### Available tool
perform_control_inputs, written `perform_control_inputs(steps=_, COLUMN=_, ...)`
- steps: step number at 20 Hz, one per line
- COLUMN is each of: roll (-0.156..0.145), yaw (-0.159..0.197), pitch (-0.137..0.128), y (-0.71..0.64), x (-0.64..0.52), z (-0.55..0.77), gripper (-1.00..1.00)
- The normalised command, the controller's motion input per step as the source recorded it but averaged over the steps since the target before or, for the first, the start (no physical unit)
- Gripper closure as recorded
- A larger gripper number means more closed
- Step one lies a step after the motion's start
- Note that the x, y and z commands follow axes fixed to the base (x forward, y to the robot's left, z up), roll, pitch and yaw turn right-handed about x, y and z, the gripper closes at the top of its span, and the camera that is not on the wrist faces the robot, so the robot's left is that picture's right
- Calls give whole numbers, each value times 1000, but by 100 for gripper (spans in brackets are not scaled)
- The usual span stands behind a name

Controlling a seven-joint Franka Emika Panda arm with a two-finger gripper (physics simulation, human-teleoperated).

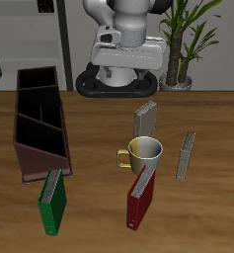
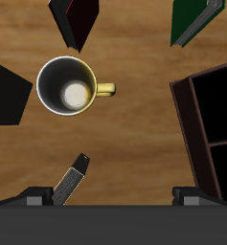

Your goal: Place the right yellow book into the right desk caddy's back compartment

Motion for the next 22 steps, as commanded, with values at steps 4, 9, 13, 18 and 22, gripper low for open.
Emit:
perform_control_inputs(steps=4, roll=-8, yaw=-63, pitch=-45, y=24, x=-130, z=-52, gripper=-100)
perform_control_inputs(steps=9, roll=-9, yaw=-76, pitch=-41, y=57, x=-161, z=-118, gripper=-100)
perform_control_inputs(steps=13, roll=24, yaw=-52, pitch=-30, y=145, x=-188, z=-117, gripper=-100)
perform_control_inputs(steps=18, roll=-7, yaw=-22, pitch=-35, y=67, x=-52, z=-79, gripper=-100)
perform_control_inputs(steps=22, roll=16, yaw=-49, pitch=14, y=112, x=-76, z=-243, gripper=-100)
